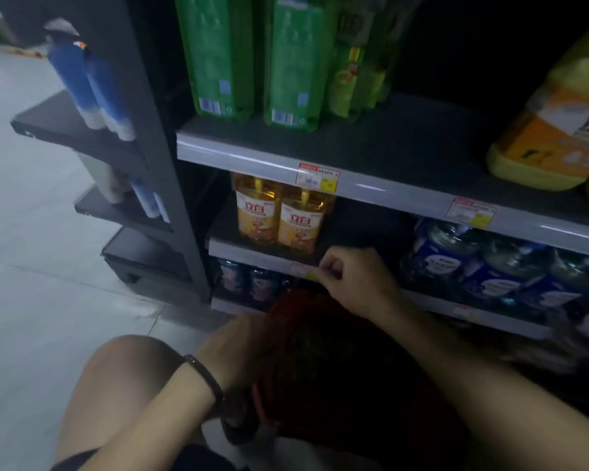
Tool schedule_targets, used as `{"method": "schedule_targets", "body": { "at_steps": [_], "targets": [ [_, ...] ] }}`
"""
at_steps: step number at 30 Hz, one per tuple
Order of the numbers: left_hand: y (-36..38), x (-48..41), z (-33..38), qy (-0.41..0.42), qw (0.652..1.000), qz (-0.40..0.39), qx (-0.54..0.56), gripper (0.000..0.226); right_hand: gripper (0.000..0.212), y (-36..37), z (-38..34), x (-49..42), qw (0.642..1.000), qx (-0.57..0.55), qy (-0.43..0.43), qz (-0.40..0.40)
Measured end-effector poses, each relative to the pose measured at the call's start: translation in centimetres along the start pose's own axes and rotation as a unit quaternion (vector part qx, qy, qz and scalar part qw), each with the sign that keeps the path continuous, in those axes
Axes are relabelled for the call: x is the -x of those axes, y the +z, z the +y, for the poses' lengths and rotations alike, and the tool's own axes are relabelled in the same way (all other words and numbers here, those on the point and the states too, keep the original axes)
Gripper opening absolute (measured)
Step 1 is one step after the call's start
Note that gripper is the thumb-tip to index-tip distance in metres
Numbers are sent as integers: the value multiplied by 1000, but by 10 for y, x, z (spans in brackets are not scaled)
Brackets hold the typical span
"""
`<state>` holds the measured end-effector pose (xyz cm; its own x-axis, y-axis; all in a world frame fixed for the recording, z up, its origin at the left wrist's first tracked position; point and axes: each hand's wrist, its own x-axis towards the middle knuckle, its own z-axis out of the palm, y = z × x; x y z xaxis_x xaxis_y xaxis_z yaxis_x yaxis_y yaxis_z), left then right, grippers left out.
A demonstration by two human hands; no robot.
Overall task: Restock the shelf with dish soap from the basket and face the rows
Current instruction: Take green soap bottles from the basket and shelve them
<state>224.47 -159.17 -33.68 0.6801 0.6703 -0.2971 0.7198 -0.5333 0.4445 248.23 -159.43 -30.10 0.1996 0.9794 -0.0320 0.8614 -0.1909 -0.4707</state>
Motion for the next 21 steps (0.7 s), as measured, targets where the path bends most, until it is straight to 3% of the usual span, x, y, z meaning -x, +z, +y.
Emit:
{"method": "schedule_targets", "body": {
  "at_steps": [4,7,13,21],
  "targets": [
    [45,7,-2,-30,991,-127,-10,12,21,82,43,22,984,22,89,-151],
    [71,2,-10,-29,978,-206,-36,17,28,140,70,33,967,29,124,-221],
    [96,-21,-17,-27,966,-258,-6,30,81,222,104,42,935,29,178,-305],
    [106,-38,-20,-50,948,-316,-1,41,70,265,115,28,917,72,152,-361]
  ]
}}
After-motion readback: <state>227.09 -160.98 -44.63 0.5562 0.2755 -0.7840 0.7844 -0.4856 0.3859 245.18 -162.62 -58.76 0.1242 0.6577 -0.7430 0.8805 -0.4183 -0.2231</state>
